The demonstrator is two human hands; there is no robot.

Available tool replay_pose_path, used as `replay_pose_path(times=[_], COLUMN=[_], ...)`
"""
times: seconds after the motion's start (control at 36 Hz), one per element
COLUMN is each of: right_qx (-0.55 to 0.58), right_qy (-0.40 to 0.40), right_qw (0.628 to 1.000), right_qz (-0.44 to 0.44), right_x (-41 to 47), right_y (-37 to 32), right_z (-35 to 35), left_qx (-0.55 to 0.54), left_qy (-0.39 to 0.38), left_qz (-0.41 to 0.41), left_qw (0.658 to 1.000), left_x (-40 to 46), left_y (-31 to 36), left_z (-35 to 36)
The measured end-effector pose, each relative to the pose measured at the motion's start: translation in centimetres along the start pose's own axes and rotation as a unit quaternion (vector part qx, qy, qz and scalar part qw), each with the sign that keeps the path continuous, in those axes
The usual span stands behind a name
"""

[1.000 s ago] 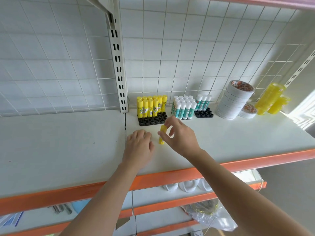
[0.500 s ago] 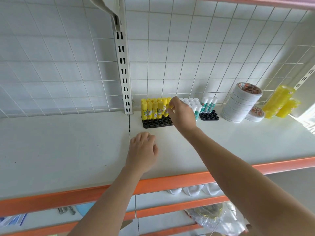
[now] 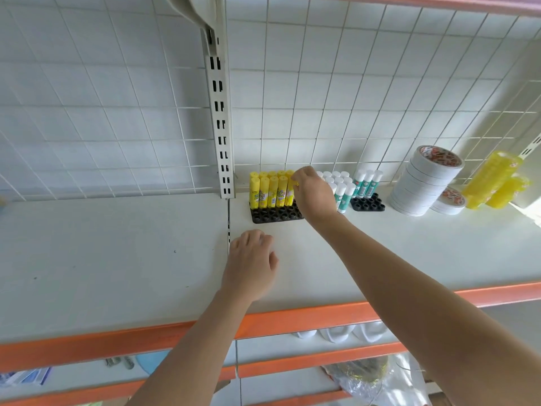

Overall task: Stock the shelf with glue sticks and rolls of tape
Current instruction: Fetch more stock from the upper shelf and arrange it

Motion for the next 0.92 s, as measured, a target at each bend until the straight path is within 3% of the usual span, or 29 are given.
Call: replay_pose_path(times=[0.22,0.5,0.58,0.81,0.92], right_qx=[-0.119,-0.097,-0.058,-0.073,-0.089], right_qy=[-0.058,-0.134,-0.105,-0.128,-0.136], right_qw=[0.991,0.986,0.993,0.989,0.987], right_qz=[-0.016,-0.011,-0.008,-0.006,-0.001], right_x=[0.1,-0.3,-1.3,-6.1,-8.7], right_y=[-1.0,-0.5,0.0,1.9,3.0], right_z=[-0.6,-2.2,-3.2,-4.5,-6.1], left_qx=[0.002,-0.001,0.001,0.006,0.05], left_qy=[0.018,0.02,0.002,-0.033,-0.113], left_qz=[0.002,0.009,0.007,-0.001,0.0], left_qw=[1.0,1.0,1.0,0.999,0.992], left_x=[0.1,0.1,0.1,0.1,0.2], left_y=[-0.1,0.0,0.0,-0.3,0.6], left_z=[-0.1,-0.3,-0.1,0.1,0.1])
Point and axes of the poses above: each hand's wrist, its own x-axis towards the middle knuckle, its own z-axis out of the palm, y = z × x, the point moved 8 cm from there along x, towards the middle knuckle, and after that the axes turned 9 degrees about -y, right-handed, at the moved point
